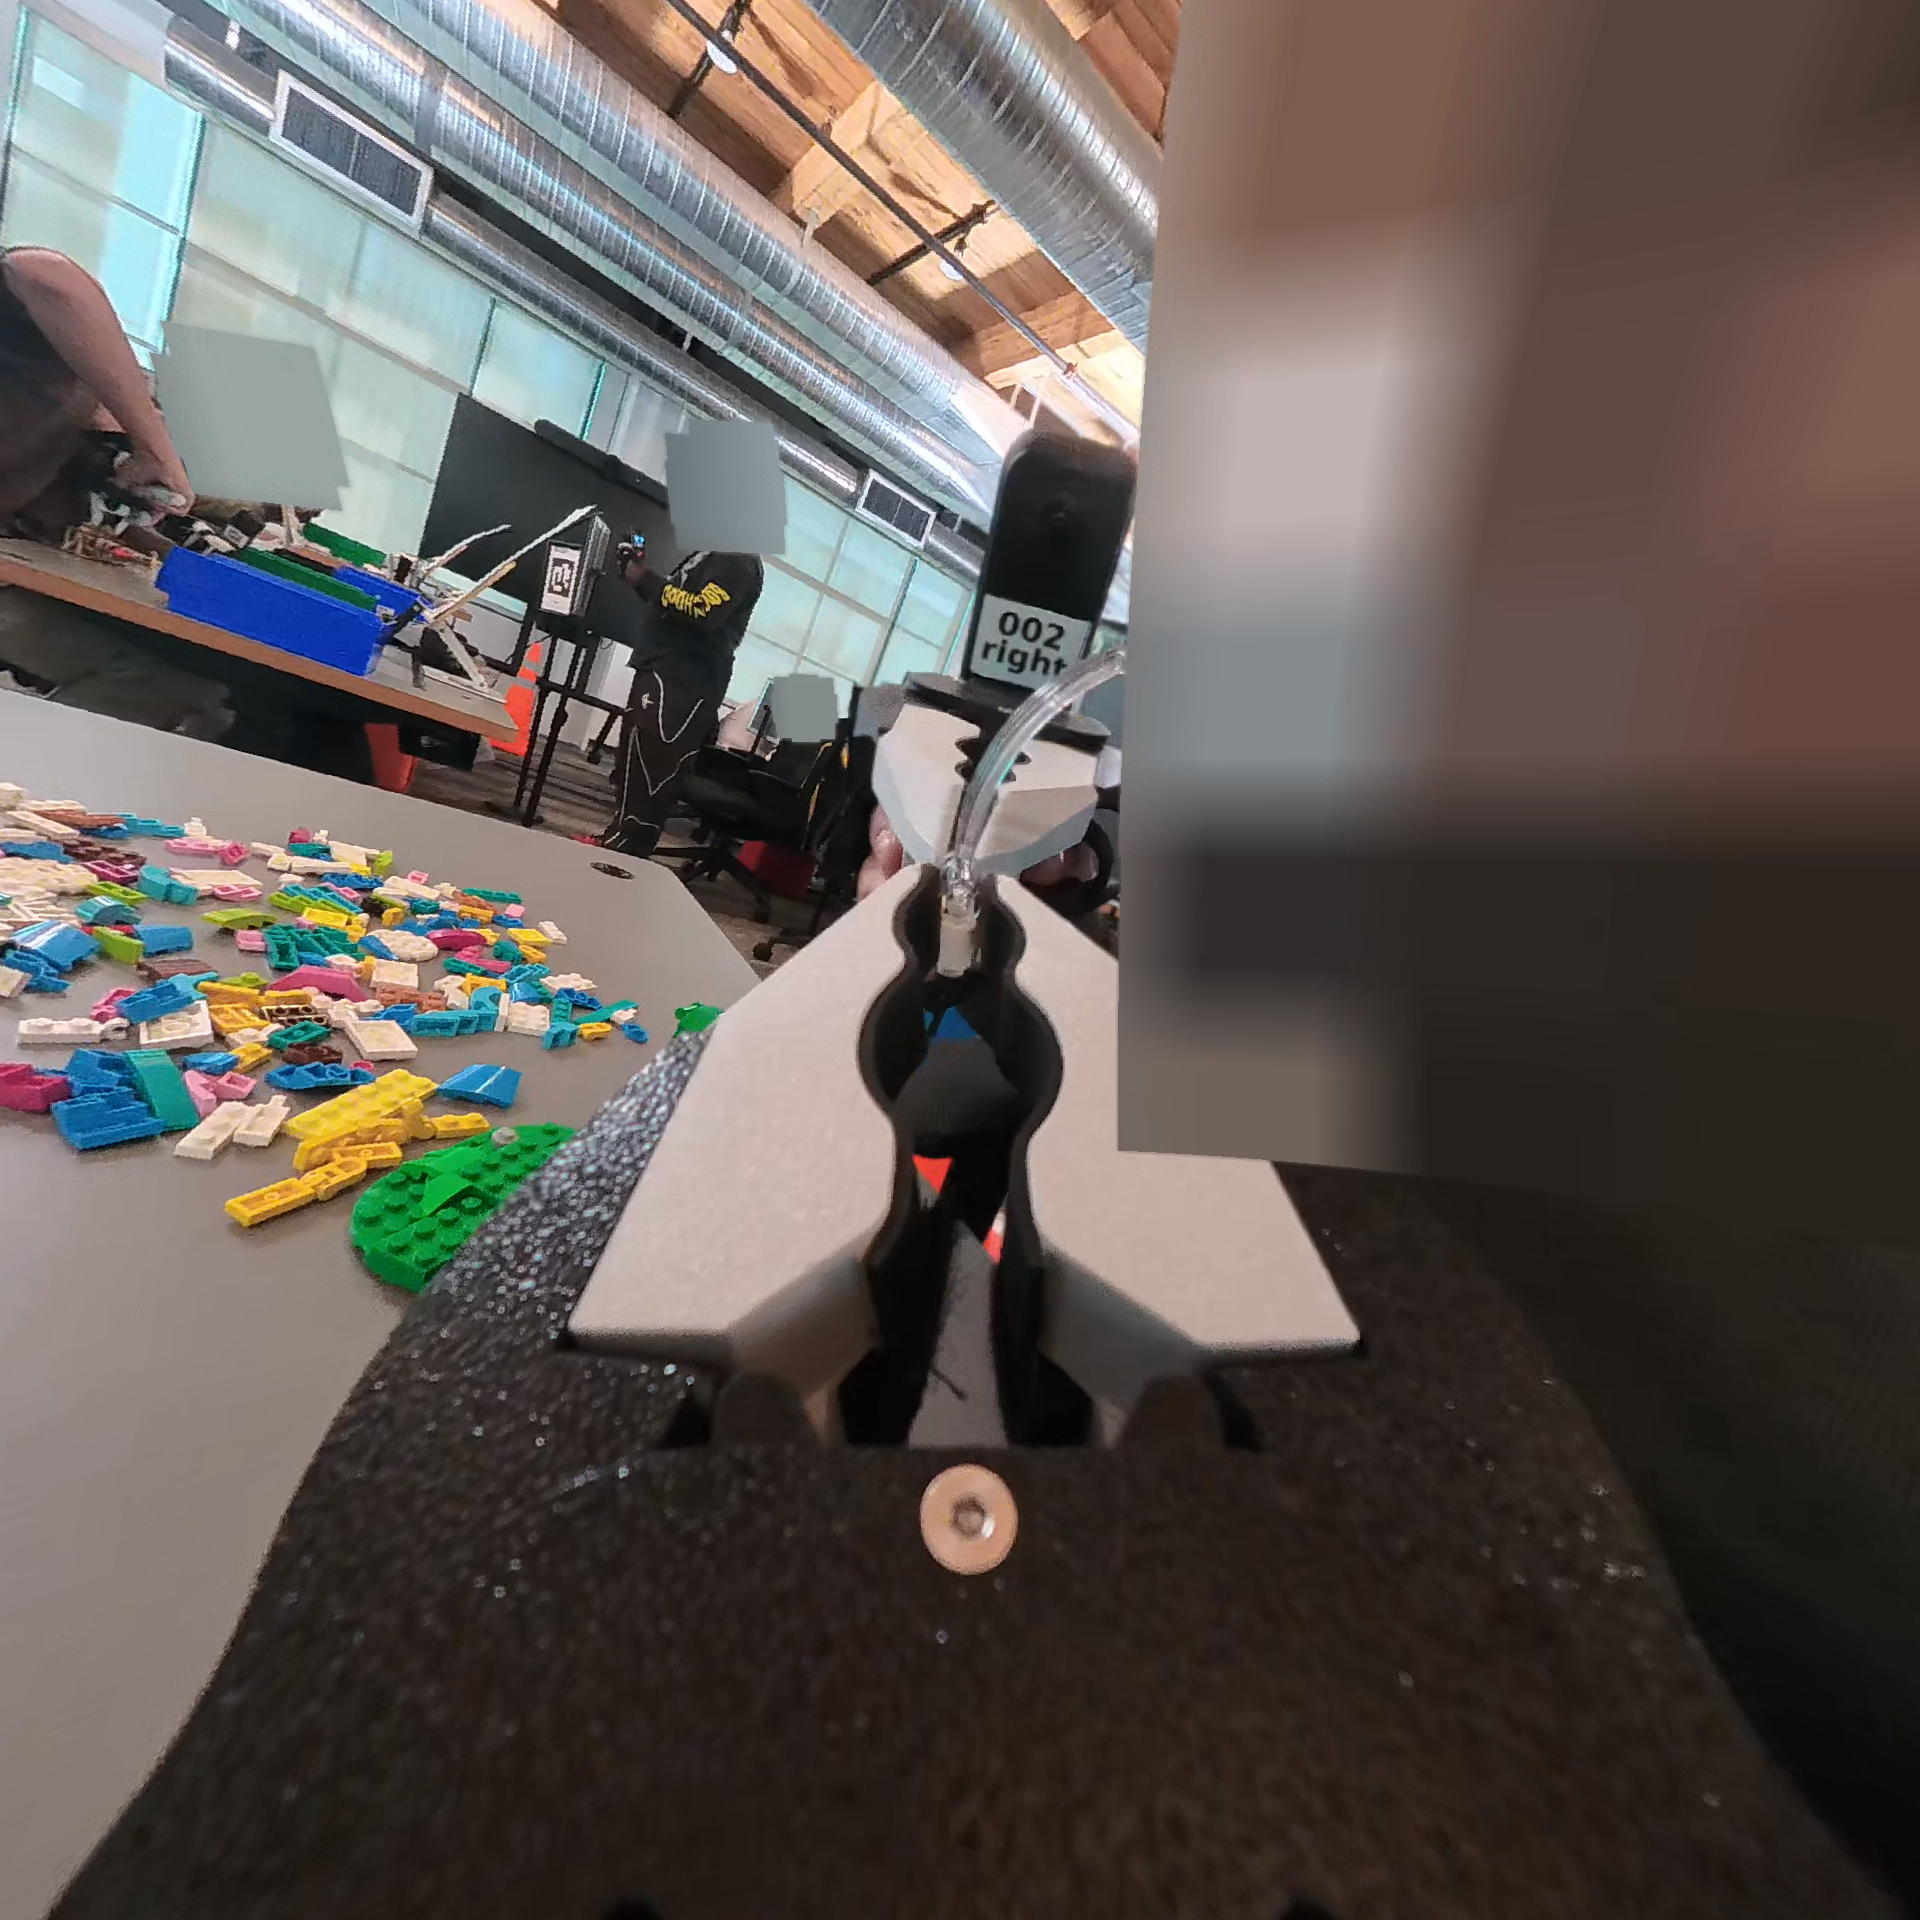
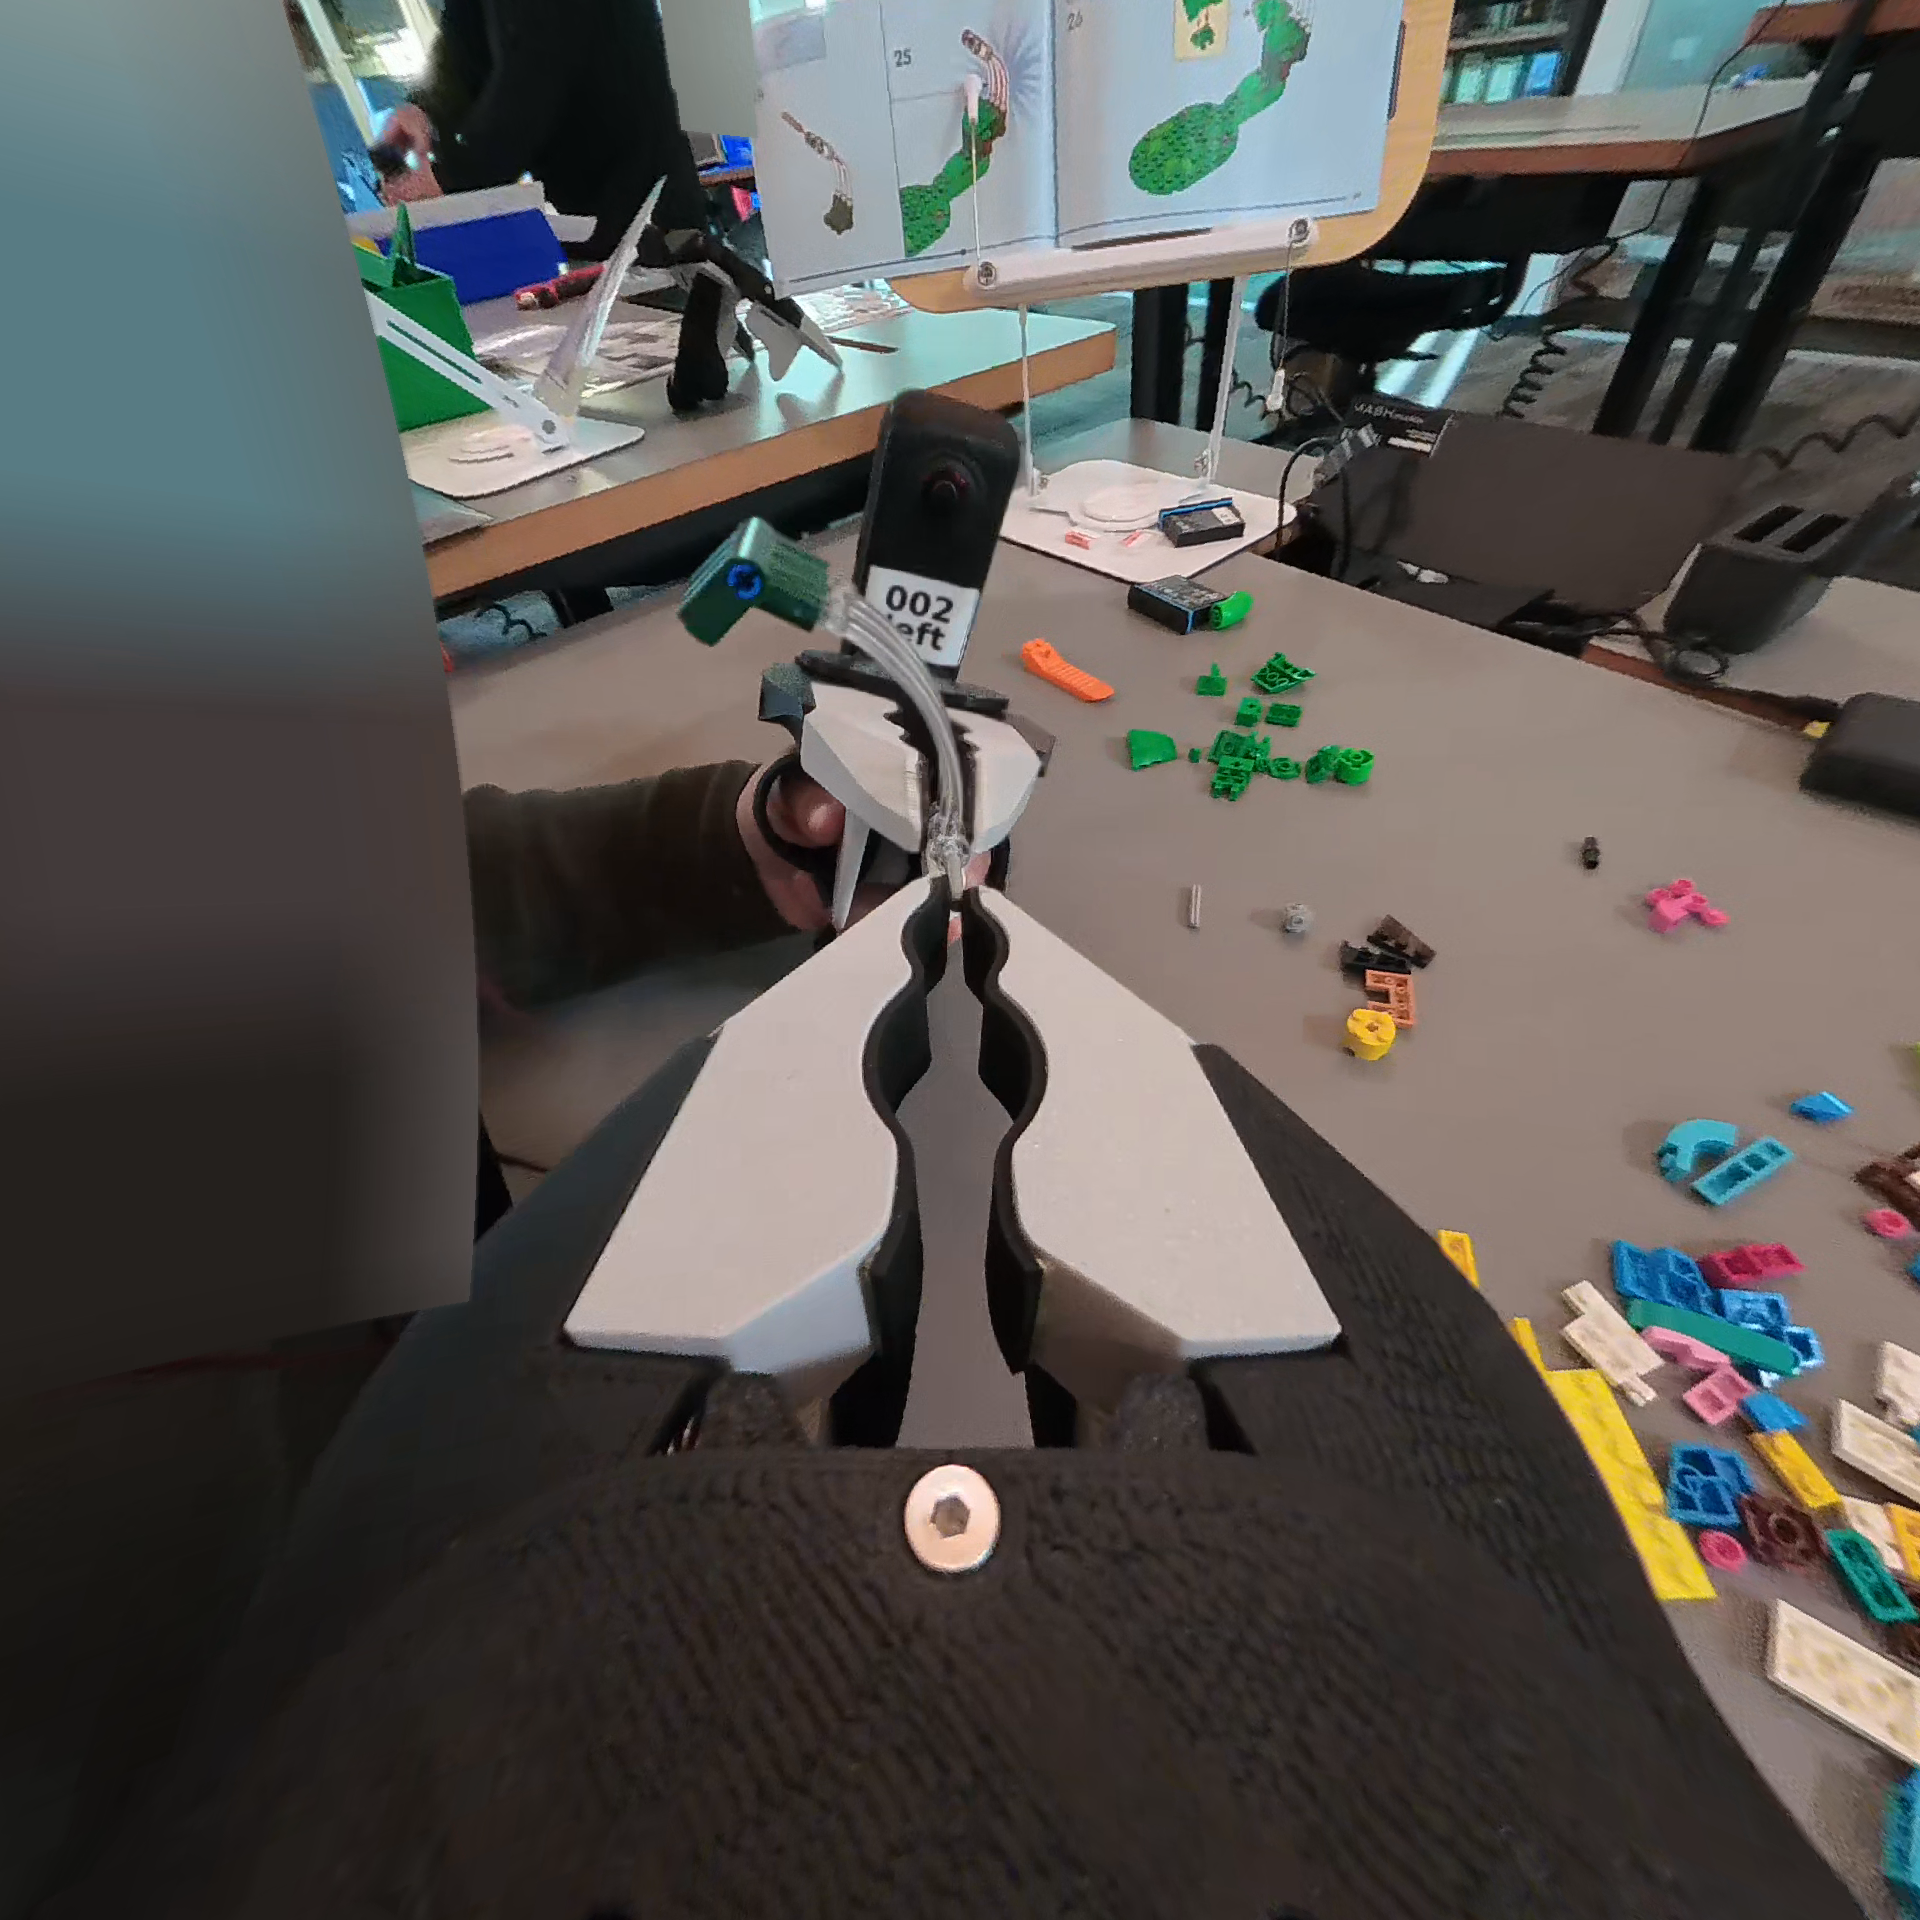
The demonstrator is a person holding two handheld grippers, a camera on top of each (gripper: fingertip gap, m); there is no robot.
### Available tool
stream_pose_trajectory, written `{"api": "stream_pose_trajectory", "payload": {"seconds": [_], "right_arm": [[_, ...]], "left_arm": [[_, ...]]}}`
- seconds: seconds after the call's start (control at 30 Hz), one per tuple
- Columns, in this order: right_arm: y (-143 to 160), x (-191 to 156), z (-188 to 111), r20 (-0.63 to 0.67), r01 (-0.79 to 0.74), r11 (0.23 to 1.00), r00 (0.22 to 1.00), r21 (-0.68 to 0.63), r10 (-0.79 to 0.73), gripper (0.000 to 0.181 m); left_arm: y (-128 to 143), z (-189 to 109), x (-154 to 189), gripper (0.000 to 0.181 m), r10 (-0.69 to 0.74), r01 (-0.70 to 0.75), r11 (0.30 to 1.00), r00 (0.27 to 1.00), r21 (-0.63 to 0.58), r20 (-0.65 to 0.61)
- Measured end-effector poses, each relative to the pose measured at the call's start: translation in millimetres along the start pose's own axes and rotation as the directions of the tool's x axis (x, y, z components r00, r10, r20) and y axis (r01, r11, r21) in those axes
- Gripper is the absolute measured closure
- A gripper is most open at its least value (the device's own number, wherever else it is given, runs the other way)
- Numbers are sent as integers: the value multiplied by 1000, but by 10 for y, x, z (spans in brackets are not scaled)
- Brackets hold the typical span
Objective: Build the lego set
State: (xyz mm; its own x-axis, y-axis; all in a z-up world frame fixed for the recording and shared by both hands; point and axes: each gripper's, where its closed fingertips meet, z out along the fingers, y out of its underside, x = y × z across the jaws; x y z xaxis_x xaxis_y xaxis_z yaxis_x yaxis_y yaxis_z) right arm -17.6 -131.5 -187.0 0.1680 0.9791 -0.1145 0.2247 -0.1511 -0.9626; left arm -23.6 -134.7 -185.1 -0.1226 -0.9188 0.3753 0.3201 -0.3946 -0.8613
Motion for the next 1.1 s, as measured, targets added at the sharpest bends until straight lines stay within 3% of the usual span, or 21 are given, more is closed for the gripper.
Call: {"api": "stream_pose_trajectory", "payload": {"seconds": [0.03, 0.87, 1.1], "right_arm": [[6, -1, 2, 6, -7, 1000, 1000, 0, 7, 180], [117, 27, 29, 77, -105, 994, 991, -13, 105, 181], [175, 86, 62, 170, -252, 967, 955, 29, 244, 180]], "left_arm": [[9, 0, 3, 177, 6, -6, 1000, 1000, -9, 2], [120, 31, -66, 177, 12, -9, 998, 999, -70, 42], [-1, -58, -97, 164, 14, -11, 999, 995, -31, 95]]}}
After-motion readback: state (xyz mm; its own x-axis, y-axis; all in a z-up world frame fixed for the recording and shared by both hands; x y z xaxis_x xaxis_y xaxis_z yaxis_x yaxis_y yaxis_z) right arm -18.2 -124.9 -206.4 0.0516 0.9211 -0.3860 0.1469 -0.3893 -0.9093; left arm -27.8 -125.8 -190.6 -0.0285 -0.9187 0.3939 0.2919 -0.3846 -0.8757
